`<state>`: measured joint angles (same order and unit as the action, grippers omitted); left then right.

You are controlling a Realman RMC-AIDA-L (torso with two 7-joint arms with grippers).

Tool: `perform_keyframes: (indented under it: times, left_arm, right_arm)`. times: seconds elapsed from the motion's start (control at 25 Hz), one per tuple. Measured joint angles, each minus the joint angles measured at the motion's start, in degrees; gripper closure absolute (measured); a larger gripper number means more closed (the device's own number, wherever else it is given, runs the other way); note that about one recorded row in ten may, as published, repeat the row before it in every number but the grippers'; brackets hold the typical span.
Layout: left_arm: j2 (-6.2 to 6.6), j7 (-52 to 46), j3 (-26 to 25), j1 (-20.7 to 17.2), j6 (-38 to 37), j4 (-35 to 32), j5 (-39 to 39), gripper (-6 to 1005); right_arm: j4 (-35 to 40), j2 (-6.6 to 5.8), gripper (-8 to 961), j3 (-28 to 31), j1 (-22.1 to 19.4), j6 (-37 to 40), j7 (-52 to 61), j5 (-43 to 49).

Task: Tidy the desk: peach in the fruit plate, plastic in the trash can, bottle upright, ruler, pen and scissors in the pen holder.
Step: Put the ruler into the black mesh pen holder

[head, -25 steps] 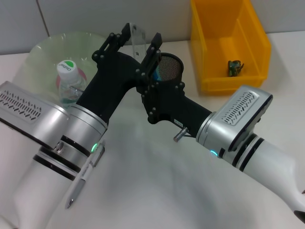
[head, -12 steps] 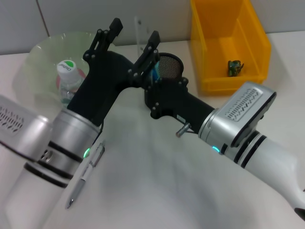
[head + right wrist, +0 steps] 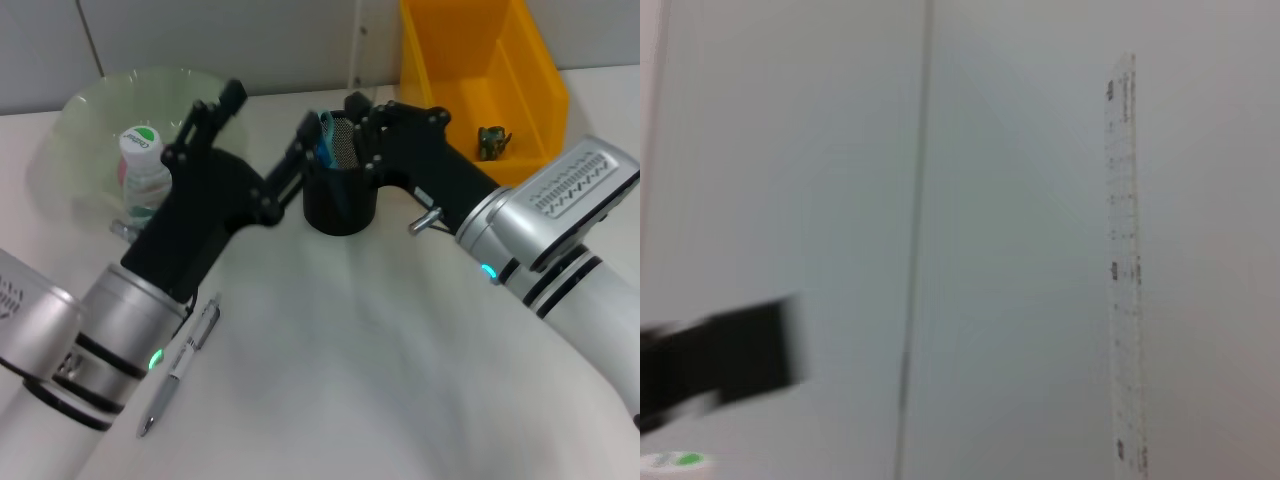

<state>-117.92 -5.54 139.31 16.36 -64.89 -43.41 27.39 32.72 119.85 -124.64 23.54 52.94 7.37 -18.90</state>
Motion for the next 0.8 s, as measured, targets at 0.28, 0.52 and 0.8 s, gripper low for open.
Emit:
perform_keyframes:
  times: [0.28, 0.52, 0.8]
  left_arm:
    - [2.09, -14.51, -6.84, -2.39, 4.37, 0.09, -18.78, 192]
    - [5.26, -38.09, -18.03, -3.80, 8.51, -4.19, -44.45, 191]
    - [5.92, -64.39, -34.69, -8.08, 9.20, -14.36, -78.31, 191]
  right_arm:
    - [-1.34, -0.25, 916, 1.66, 0.28, -0.86, 0.35, -0.25]
    - [-1.80, -0.37, 911, 1.77, 0.55, -1.37, 1.52, -0.31]
    - [-2.50, -0.54, 905, 1.86, 1.44, -3.14, 4.26, -0.03]
